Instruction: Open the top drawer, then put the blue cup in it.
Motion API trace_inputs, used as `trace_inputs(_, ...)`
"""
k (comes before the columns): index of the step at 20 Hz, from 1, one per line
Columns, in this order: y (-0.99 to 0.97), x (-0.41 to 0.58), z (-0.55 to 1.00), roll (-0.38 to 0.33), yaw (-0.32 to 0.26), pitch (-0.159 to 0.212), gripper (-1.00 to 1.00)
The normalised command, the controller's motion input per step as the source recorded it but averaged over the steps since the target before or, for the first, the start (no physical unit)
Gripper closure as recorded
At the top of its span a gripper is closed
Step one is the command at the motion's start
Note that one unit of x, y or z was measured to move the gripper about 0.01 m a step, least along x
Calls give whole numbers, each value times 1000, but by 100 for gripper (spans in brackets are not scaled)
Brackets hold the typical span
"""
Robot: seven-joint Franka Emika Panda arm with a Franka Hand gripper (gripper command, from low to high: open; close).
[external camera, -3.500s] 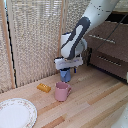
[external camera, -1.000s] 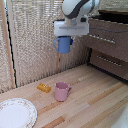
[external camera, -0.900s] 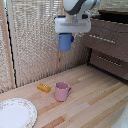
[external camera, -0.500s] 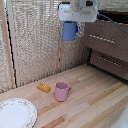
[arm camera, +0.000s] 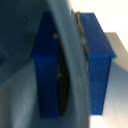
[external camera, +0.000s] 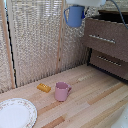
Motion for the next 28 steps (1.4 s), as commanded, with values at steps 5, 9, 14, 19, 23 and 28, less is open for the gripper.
trace_inputs(5, -440, 303, 1000, 0, -210, 61, 100)
trace_inputs(9, -627, 321, 1000, 2, -158, 55, 100)
trace_inputs(14, -906, 139, 954, 41, -85, 36, 100)
trace_inputs(19, -970, 3, 513, 39, -60, 4, 100)
trace_inputs(23, -779, 0, -6, 16, -44, 84, 100)
trace_inputs(28, -425, 0, -196, 0, -8, 150, 100)
